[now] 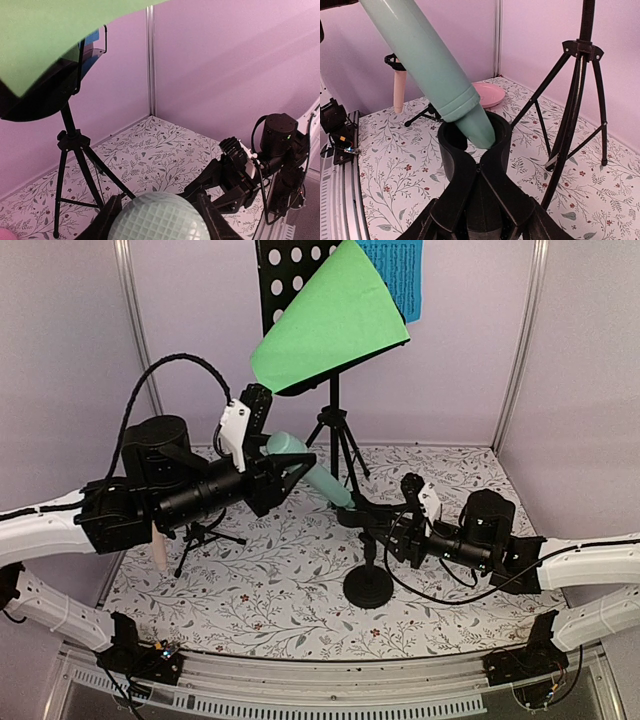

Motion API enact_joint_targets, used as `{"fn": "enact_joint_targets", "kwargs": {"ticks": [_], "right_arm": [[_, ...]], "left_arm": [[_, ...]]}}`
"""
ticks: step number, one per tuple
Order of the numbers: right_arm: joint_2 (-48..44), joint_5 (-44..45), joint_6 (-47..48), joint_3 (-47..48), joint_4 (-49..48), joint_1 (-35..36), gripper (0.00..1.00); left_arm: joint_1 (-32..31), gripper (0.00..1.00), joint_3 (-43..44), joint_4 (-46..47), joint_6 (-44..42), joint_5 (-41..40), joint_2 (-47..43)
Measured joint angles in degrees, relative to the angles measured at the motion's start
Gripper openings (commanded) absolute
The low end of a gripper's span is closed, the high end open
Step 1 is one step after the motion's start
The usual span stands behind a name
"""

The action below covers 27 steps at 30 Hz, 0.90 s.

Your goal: Pack up the instrument practice props

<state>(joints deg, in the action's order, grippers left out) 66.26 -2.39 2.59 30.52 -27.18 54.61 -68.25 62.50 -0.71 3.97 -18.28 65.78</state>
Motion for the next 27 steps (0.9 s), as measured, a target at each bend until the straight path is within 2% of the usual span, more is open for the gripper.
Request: {"fn": "enact_joint_targets", "kwargs": {"ticks": [7,12,20,23,27], "right_arm": [[-0.3,5.4,-0.4,-0.2,0.1,-0.3,0.00],[-0.3,5.4,-0.5,-0.2,0.0,-0.2,0.00],[-0.2,6.4,-1.2,-0.2,-0.1,-0.3,0.00],[-0.2,6.4,-1.3,-0.2,-0.1,-0.3,0.00],[-0.2,6.3,-1.4,-0.2,-0.1,-0.3,0.01]], "left_arm": [[1.9,0.22,-0.5,0.9,2.7,0.0,1.2],[2.1,0.22,-0.3,-4.3,3.8,-0.3,-3.2],[2.9,0.27,2.8,-14.5,4.6,-5.1,-8.7],[2.9,0.28,2.9,-16.7,5.5,-6.1,-7.4],[3.4,0.27,2.8,-18.7,6.6,-5.7,-1.1]]}}
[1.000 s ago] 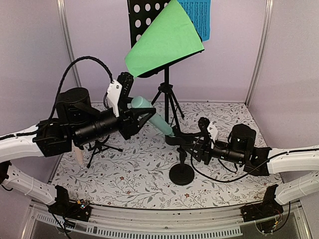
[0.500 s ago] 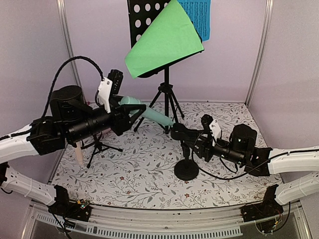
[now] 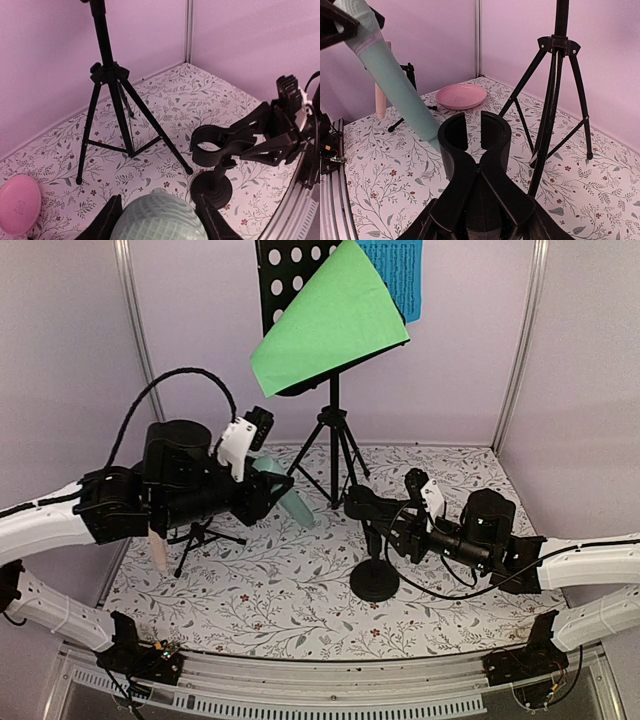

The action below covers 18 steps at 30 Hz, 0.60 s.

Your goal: Pack up the instrument practice props

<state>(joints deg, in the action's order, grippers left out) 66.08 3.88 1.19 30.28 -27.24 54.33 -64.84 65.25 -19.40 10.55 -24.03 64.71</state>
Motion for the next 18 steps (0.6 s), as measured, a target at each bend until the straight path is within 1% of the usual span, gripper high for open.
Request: {"fn": "enact_joint_targets", "kwargs": {"ticks": [7,9,11,14,18], "right_arm": [[0.0,-0.9,-0.7,0.0,0.1,0.0,0.05],[0.0,-0.8,-1.4,0.0,0.0,0.0,0.10],[-0.3,-0.8,-2.0,-0.4,-0.1,0.0,0.12],[-1.0,-0.8,-2.7,-1.0,-0.1,0.0,0.12],[-1.2,-0.8,-3.1,-1.1,-0.1,0.0,0.14]], "left_arm": [[4.8,0.26,-1.7,-0.6,0.9,7.5,13.9],[6.3,0.26,-1.9,-0.6,1.1,10.1,16.6],[7.3,0.26,-2.1,0.0,1.4,12.7,18.1],[8.9,0.28,-2.0,1.2,1.7,16.5,18.7],[12.9,0.30,-1.9,2.1,1.8,23.5,19.2]]}}
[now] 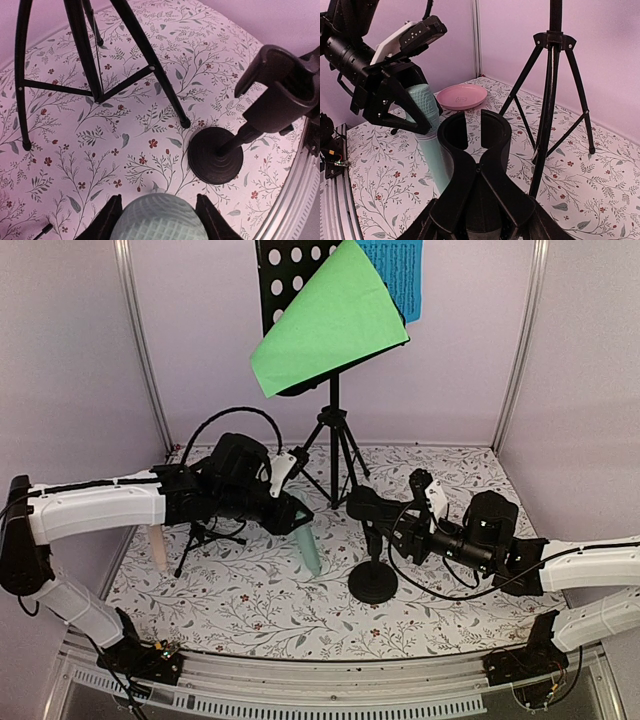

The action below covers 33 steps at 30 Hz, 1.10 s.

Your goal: Pack up the instrument practice props

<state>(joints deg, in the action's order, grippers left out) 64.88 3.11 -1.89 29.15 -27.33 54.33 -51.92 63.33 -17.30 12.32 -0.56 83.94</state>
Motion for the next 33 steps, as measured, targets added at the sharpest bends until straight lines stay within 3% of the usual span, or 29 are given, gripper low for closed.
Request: {"fn": "enact_joint_targets", "kwargs": {"ticks": [8,15,21,24,28,33], "right_arm": [[0.1,0.0,-0.4,0.0,0.0,0.0,0.15],[0.2,0.0,-0.7,0.0,-0.2,0.0,0.16],[0.1,-0.1,-0.7,0.0,-0.1,0.0,0.16],[0.1,-0.2,-0.7,0.0,-0.1,0.0,0.16],[0.1,-0.7,-0.7,0.0,0.0,0.0,0.15],[0.1,-1.0,-0.7,0.0,0.0,0.0,0.15]], "left_arm": [[5.2,0.32,-0.1,2.2,0.9,10.0,2.1],[9.7,0.33,6.5,9.0,4.5,19.4,14.1],[11.3,0.36,11.7,12.1,7.0,22.2,21.5],[11.5,0.42,13.0,13.9,8.3,22.2,23.9],[11.6,0.61,14.1,15.5,9.0,21.6,26.0],[11.6,0.83,10.2,6.8,4.5,15.9,32.2]]}}
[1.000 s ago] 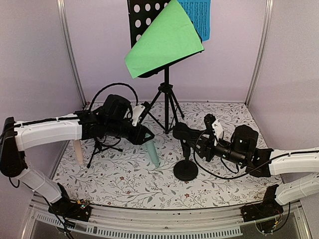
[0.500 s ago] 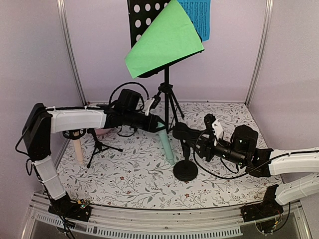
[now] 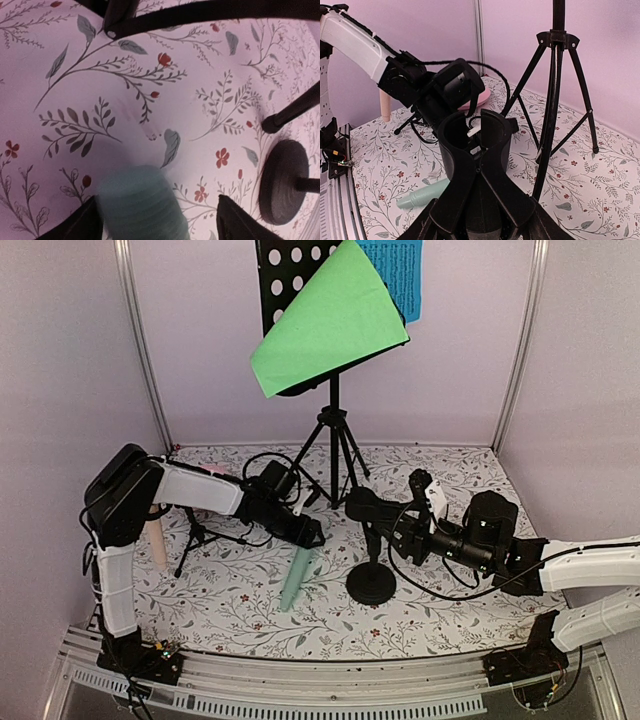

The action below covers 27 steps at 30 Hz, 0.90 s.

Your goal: Pack up the instrument practice props

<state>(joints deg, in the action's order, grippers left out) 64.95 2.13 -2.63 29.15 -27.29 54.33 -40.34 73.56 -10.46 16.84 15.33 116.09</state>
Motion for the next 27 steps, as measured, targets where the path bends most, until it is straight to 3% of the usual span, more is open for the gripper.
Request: {"fn": "enact_joint_targets", "kwargs": {"ticks": [3,16,27], "right_arm": [[-0.1,-0.2,0.0,0.0,0.2,0.0,0.15],[-0.1,-0.4,0.0,0.0,0.2,0.0,0.15],[-0.4,-0.6,0.3,0.0,0.6,0.0,0.05]], "left_arm": [[0.0,0.87,-1.4,-2.1,-1.6,-1.5,-0.5],[-0.4,0.90,-7.1,-5.2,-1.8,-4.2,-9.4],[-5.7,0.92,-13.6,-2.3,-4.3,-16.4,-24.7]]}}
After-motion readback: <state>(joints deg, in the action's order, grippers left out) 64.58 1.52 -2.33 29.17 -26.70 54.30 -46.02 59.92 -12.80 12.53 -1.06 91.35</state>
